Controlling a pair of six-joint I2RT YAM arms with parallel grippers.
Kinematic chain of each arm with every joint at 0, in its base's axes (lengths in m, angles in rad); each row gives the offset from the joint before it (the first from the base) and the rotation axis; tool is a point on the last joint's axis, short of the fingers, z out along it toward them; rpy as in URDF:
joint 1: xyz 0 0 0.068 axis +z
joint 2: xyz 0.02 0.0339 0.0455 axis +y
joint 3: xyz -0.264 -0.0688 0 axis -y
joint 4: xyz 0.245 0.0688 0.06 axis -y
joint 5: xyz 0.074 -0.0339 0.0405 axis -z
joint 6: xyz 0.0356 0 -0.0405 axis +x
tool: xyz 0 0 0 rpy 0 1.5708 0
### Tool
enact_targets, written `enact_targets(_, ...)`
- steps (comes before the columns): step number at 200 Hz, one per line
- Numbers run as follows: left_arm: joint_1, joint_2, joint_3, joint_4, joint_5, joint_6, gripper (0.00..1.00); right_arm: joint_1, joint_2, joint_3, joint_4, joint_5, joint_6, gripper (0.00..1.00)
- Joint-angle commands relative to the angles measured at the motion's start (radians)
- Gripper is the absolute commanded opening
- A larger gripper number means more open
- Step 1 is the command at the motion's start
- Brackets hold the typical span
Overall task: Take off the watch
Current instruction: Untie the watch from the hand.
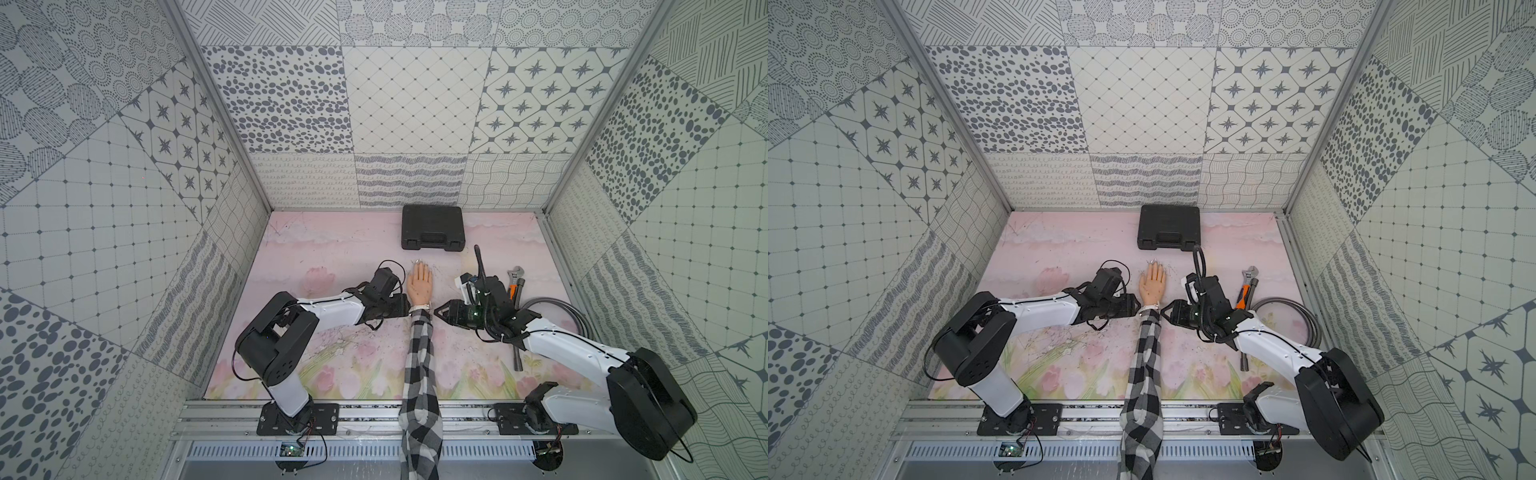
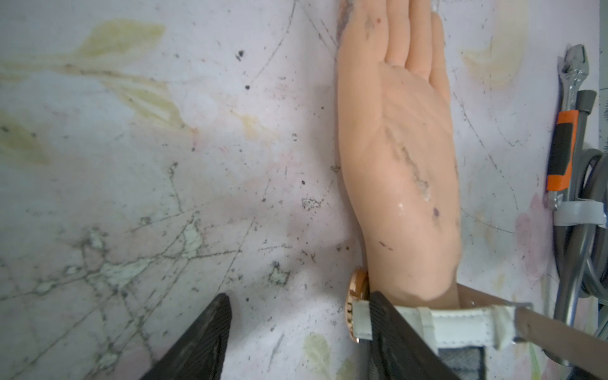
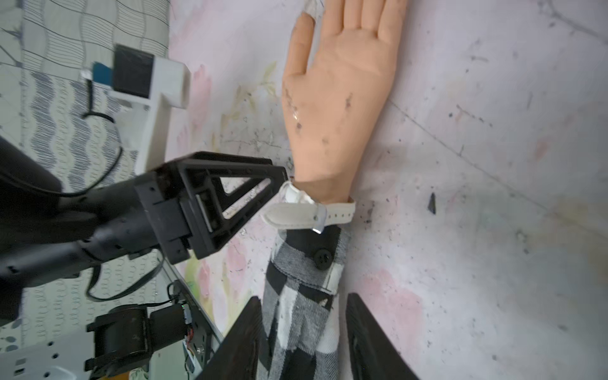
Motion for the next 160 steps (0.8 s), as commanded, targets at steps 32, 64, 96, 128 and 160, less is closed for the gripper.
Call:
enact_targets(32, -0.002, 0.014, 0.008, -0.121, 0.02, -0.01, 0.68, 0.117, 0.104, -0.038, 0.15, 0.268, -0.094, 0.39)
enact_targets(64, -0.001, 0.011, 0.006, -0.125, 0.019, -0.013, 0.68, 0.128, 0.15, -0.052, 0.249, 0.334, -0.085, 0.36)
enact_targets(96, -0.002, 0.006, -0.002, -0.123, 0.018, -0.016, 0.68, 0.127, 0.181, -0.034, 0.296, 0.339, -0.105, 0.35)
enact_targets(128, -0.003, 0.008, -0.011, -0.113, 0.019, -0.02, 0.68, 0.127, 0.212, -0.027, 0.324, 0.332, -0.112, 0.35)
enact_targets(160, -0.005, 0.008, -0.018, -0.107, 0.021, -0.024, 0.68, 0.128, 0.239, -0.001, 0.353, 0.325, -0.097, 0.35)
